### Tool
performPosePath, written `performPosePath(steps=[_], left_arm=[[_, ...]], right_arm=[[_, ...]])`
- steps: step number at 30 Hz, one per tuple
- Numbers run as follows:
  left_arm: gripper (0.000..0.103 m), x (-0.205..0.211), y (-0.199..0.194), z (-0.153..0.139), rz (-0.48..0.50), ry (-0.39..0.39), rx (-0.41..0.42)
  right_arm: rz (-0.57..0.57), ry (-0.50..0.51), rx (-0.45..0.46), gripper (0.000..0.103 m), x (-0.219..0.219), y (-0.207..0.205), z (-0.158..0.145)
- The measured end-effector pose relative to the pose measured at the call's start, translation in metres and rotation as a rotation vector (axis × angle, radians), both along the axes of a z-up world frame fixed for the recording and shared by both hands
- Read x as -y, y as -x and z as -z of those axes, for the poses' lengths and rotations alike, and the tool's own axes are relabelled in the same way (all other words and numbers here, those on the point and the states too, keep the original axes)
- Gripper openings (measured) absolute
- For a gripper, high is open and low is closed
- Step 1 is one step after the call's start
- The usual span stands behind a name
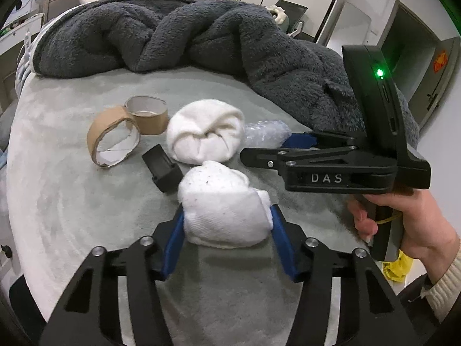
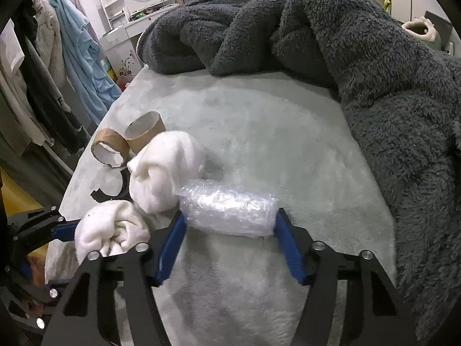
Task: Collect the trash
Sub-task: 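Carry the sock ball with the left gripper while the right carries the bubble wrap to the bin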
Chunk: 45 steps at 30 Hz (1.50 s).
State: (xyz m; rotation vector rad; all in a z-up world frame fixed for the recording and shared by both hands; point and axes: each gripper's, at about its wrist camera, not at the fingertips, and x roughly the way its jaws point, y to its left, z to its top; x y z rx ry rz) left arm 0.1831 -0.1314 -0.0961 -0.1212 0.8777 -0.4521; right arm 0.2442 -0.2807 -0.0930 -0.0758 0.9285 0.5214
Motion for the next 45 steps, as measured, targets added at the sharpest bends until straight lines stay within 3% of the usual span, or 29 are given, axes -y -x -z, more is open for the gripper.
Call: performPosePath(steps=[6,18,29,45], left_arm=[[0.052,-0.003,0.003,-0.006,0.01,0.023,-0.001],[0.051,-0.001,0.015,-0.035,0.043,0.059,0.069],[0.051,-0.026,0.024,-0.061,-0.025,0.054,0.124],[0.051,-0.054,0.031,-0.068,-0.124,0.01,0.148]], right_arm=[[0.001,0.016,0.029,0.06,0.002,0.004,-0.011],[0.045,-0.018,0.102,0.06,0.013,0.008,-0.037],[-0.006,-0.073,0.124,0.06,-0.002,0.026,-0.055],[-0.063,-0.096,0.128,0.06,-0.025,0.028,-0.063]])
